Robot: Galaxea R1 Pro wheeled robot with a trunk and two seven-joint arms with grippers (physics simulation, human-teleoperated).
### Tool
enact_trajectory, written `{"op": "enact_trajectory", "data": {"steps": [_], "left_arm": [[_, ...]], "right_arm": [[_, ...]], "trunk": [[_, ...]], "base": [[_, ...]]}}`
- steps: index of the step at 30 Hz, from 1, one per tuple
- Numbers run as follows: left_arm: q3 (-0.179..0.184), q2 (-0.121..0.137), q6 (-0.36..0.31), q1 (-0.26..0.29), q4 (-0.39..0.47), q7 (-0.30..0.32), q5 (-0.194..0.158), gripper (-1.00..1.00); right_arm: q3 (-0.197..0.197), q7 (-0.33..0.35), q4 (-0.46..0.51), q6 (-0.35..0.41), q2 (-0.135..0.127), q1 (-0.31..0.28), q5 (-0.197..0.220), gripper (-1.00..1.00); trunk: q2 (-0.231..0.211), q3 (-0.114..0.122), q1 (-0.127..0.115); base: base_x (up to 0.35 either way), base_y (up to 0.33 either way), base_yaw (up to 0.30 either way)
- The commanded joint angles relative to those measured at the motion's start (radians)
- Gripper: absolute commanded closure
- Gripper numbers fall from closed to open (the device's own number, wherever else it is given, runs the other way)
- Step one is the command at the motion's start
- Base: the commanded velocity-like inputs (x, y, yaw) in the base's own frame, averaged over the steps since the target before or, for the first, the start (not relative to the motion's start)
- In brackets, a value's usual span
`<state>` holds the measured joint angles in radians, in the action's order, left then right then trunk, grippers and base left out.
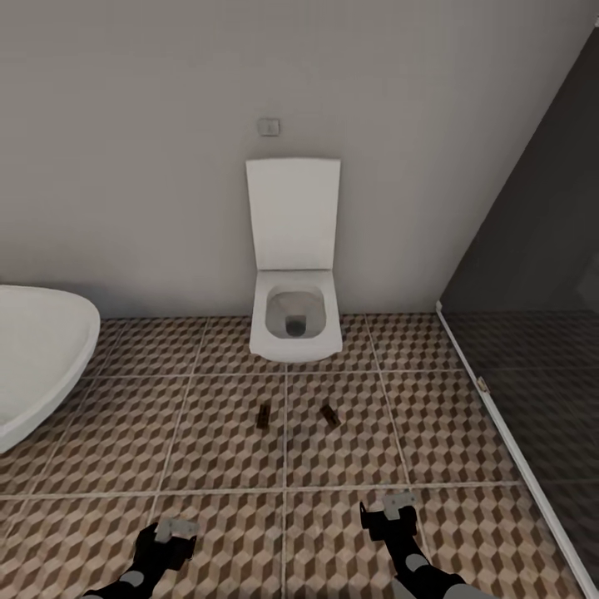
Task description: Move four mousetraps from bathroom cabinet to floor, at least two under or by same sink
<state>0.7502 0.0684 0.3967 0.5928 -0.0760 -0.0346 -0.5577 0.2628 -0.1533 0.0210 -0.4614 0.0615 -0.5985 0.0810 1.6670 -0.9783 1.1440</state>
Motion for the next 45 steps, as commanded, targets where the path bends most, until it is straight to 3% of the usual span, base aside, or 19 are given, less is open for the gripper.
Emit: {"op": "enact_trajectory", "data": {"steps": [1, 45], "left_arm": [[0.006, 0.000, 0.009, 0.000, -0.002, -0.004, 0.001, -1.00], [0.006, 0.002, 0.028, -0.002, -0.002, -0.007, 0.001, -1.00]], "right_arm": [[0.009, -0.003, -0.001, -0.003, 0.000, 0.000, 0.009, -1.00], [0.009, -0.003, -0.001, -0.003, 0.000, 0.003, 0.008, -1.00]], "trunk": [[-0.007, 0.004, -0.004], [-0.315, 0.204, -0.173]], "base": [[0.000, 0.000, 0.000], [0.000, 0.000, 0.000]]}}
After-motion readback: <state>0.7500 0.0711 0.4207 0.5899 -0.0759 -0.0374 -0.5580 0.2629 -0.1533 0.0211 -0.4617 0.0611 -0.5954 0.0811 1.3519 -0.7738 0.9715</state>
